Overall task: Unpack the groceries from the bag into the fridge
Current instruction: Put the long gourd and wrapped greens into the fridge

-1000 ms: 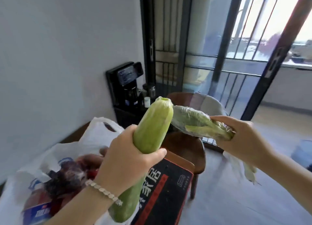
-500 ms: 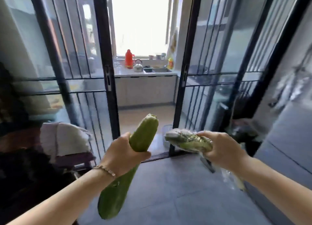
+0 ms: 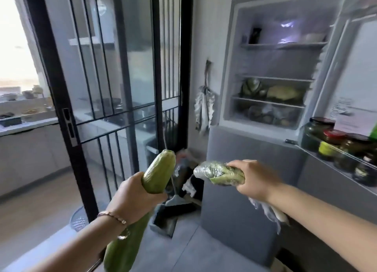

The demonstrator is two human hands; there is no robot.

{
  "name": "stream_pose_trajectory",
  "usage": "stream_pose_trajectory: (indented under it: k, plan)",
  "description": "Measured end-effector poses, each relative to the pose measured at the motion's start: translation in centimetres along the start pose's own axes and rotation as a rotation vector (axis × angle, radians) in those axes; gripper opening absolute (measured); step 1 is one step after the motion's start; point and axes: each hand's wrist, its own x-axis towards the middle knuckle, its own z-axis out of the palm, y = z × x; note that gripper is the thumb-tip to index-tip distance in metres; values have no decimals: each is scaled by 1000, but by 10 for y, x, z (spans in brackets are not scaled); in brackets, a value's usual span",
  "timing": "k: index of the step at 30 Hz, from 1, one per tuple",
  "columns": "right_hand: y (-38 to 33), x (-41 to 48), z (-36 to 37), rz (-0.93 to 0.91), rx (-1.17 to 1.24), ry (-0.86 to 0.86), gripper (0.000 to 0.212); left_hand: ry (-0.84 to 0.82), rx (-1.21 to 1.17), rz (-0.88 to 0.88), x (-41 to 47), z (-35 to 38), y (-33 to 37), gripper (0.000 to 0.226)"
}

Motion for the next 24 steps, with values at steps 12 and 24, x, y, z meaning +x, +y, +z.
stream_pose_trajectory:
  k: [12, 24]
  plan:
    - [123, 133, -62, 418, -60, 257, 53, -190, -31, 348, 277, 76, 132, 41]
    - [297, 314, -87, 373, -116, 436, 55, -153, -202, 371, 471, 187, 248, 33]
